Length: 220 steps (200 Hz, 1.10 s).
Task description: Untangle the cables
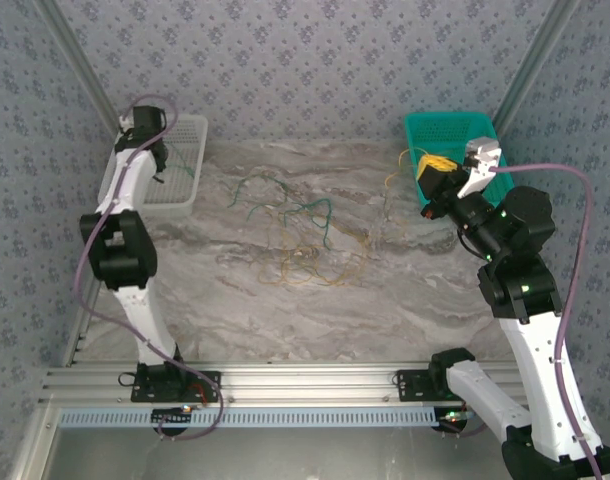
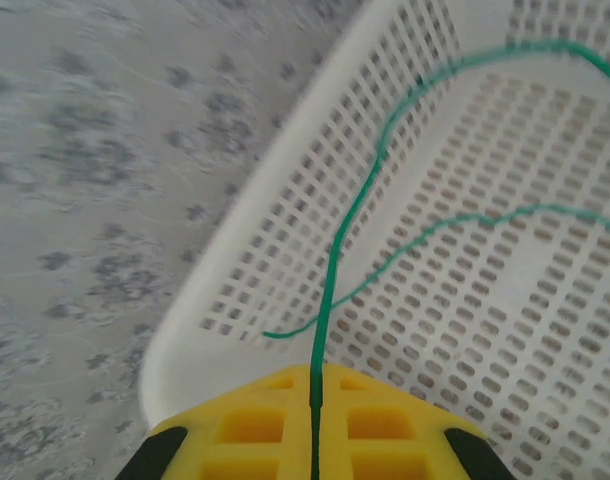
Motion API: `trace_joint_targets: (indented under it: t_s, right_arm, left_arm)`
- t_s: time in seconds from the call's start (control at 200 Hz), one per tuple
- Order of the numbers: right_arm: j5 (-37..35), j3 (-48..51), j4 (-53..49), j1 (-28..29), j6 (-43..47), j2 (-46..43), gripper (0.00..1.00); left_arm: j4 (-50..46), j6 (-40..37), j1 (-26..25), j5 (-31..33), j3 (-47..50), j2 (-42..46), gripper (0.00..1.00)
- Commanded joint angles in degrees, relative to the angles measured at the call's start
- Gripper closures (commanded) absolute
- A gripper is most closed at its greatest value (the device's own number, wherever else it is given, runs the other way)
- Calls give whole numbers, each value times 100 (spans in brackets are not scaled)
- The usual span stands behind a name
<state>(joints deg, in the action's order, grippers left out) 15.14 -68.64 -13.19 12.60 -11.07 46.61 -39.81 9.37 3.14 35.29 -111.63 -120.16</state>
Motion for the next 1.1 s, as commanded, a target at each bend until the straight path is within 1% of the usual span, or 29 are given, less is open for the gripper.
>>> trace_joint_targets:
  t_s: [0.0, 0.06, 0.17, 0.31, 0.385, 0.47, 0.685, 0.795, 0.884, 1.094]
  right_arm:
    - [-78, 193, -32, -30, 2, -56, 100]
    - [-89, 193, -70, -30, 1, -69, 100]
    - [-108, 235, -95, -30, -8, -97, 100]
    - [-156, 275, -133, -30, 8, -91, 100]
    - [-171, 331, -103, -34, 8, -84, 100]
    - [-187, 400, -61, -30, -17, -78, 100]
    - [-230, 544, -23, -30, -48, -77, 100]
    - [-263, 601, -21, -36, -32, -73, 100]
    - [-284, 638, -12, -30, -43, -63, 100]
    - [-320, 676, -3, -29, -36, -15, 100]
  left_arm:
    - [-1209, -331, -161, 69, -1074, -743, 100]
    - [-1418, -394, -209, 40, -1421, -1096, 100]
    - [-1511, -383, -181, -593, -1695, -1409, 100]
    - [-1377, -400, -97, -1300, -1770, -1588, 100]
    - [-1522, -378, -30, -1525, -2014, -1821, 100]
    - [-1697, -414, -15, -1539, -2312, -2090, 100]
    - [-1815, -407, 89, -1957, -2668, -2515, 100]
    - [-1973, -411, 91, -1982, -2972, -2752, 100]
    - [-1934, -404, 97, -2050, -2987, -2780, 100]
    - [-1879, -347, 93, -1970, -2987, -2565, 100]
